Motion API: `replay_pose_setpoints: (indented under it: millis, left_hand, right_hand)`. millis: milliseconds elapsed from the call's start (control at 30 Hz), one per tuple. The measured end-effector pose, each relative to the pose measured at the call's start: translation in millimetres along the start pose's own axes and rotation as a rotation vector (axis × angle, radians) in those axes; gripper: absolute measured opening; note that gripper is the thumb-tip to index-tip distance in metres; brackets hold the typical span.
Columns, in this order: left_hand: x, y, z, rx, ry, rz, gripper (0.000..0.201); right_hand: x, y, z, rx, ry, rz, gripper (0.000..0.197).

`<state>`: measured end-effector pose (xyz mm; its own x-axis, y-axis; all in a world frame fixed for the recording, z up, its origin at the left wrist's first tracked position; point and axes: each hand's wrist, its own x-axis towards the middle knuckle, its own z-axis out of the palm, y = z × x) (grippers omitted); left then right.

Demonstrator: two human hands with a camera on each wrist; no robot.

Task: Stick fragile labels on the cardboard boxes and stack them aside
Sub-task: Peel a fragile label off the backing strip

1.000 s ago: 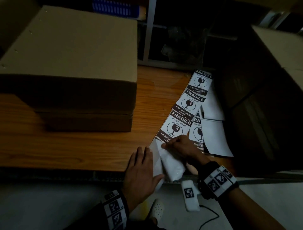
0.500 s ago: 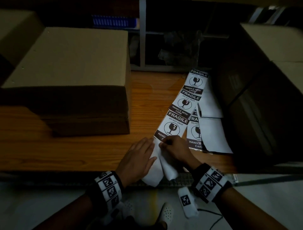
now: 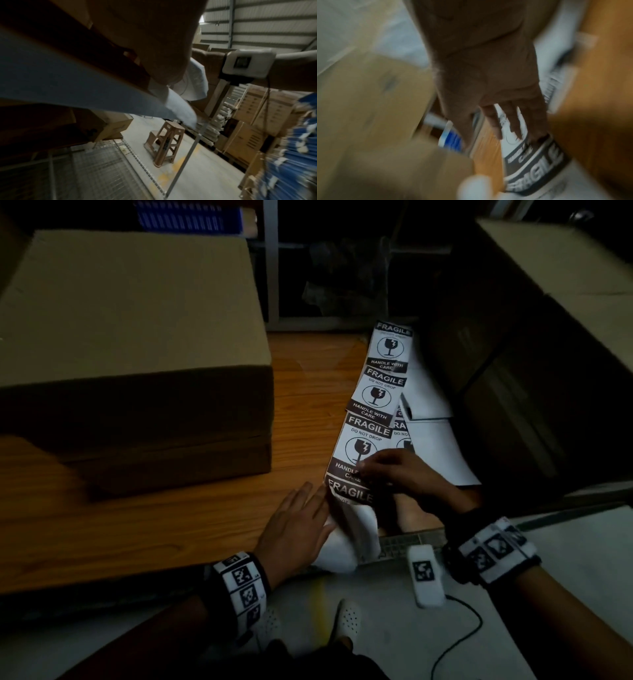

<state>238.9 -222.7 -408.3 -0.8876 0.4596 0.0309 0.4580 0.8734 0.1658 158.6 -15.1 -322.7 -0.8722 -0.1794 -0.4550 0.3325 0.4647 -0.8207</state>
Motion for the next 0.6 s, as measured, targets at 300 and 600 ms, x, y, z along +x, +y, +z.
replay_pose_setpoints:
  millis: [300, 600]
  left_hand:
    - [-1.0, -5.6, -5.1, -0.043, -0.06, 0.041, 0.048]
    - [-6.9, -11.9, -10.8, -0.043, -0.169, 0.044, 0.063]
  right_hand:
    - [27.6, -34.5, 59.7, -0.872, -0.033, 0.039, 0.034]
    - [25.7, -38.6, 50.1, -0.855, -0.108, -0.029, 0.026]
